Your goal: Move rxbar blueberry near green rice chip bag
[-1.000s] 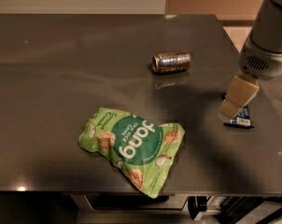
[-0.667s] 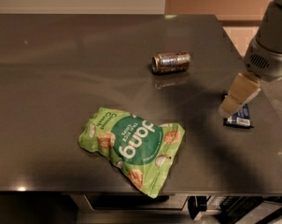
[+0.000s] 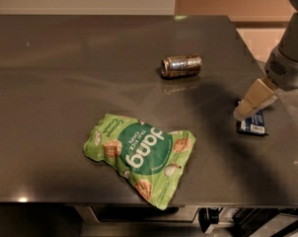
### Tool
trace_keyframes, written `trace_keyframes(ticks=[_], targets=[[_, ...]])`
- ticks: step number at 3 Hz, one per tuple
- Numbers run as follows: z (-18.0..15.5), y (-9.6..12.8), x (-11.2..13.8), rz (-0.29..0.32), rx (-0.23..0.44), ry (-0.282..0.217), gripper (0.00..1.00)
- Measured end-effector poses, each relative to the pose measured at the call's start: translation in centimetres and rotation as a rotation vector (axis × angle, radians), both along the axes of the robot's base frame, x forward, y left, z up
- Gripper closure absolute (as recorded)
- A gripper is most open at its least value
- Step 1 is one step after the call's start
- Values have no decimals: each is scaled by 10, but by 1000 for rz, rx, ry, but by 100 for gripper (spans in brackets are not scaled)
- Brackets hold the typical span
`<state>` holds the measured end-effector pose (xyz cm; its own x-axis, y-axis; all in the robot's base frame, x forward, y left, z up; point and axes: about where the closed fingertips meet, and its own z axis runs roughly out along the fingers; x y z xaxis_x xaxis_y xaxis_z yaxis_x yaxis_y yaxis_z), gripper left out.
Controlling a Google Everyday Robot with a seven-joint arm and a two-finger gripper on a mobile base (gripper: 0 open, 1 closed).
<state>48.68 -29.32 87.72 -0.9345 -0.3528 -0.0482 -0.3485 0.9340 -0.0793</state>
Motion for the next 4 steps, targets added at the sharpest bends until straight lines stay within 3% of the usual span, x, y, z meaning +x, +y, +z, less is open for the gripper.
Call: trace_keyframes(ticks=[1, 3, 4], targets=[[-18, -9, 5, -57, 1, 35, 0], [-48, -12, 18, -80, 8, 93, 0], [-57, -9, 22, -77, 12, 112, 16]])
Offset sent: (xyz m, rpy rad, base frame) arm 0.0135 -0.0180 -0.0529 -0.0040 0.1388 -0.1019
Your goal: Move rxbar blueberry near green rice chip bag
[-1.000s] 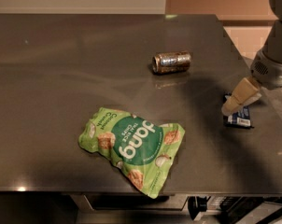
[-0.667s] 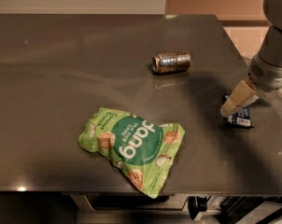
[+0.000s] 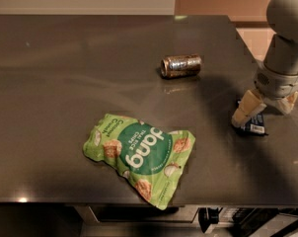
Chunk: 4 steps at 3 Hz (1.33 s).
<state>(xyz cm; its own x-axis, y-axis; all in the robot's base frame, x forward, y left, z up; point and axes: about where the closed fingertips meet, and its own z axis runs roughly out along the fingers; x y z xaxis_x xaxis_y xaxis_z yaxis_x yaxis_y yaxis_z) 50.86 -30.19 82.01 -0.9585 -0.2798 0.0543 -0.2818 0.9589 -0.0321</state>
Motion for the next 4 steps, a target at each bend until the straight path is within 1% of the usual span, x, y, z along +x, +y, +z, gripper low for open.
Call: trace_keyframes(ticks=[1, 3, 4], targets=[[0, 9, 3, 20, 7, 3, 41], [7, 12, 3, 28, 11, 4, 87], [9, 37, 7, 119, 51, 5, 100]])
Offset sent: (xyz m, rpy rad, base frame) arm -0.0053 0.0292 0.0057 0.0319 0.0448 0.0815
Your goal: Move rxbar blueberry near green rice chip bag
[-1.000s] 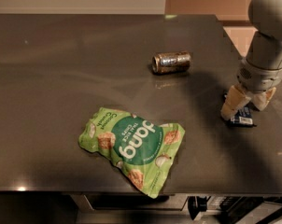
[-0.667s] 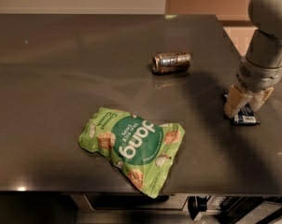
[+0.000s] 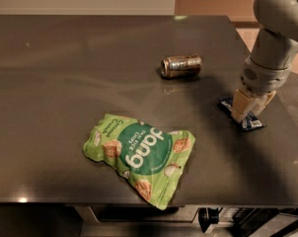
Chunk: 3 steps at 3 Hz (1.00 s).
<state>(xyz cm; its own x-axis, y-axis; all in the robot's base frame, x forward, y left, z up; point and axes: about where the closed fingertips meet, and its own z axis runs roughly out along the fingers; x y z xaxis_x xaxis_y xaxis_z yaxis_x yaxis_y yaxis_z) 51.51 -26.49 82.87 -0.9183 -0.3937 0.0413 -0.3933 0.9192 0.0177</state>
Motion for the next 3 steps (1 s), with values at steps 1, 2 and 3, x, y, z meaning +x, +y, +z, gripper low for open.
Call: trace_keyframes(ticks=[1, 2, 3], targets=[[0, 38, 9, 187, 66, 22, 100], [-3, 75, 14, 411, 137, 44, 100], [-1, 77, 14, 422, 140, 45, 100]])
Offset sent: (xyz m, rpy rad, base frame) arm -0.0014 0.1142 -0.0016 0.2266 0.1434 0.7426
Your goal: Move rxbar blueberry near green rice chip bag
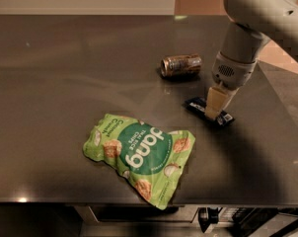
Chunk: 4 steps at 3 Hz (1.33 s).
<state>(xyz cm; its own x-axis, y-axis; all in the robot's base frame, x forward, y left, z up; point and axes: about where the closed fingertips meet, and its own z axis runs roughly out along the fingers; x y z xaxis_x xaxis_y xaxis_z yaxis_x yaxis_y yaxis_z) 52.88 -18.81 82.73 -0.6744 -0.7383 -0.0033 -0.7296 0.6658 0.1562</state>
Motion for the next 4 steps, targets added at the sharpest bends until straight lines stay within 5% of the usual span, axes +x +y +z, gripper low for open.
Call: trace_keyframes(ticks=[1, 2, 3, 4], targets=[[-1, 43, -16, 182, 23, 26, 100], [-1, 58, -21, 250, 32, 30, 100], [-2, 71, -27, 317, 33, 34, 82], [-2, 71, -27, 317, 33, 34, 59]])
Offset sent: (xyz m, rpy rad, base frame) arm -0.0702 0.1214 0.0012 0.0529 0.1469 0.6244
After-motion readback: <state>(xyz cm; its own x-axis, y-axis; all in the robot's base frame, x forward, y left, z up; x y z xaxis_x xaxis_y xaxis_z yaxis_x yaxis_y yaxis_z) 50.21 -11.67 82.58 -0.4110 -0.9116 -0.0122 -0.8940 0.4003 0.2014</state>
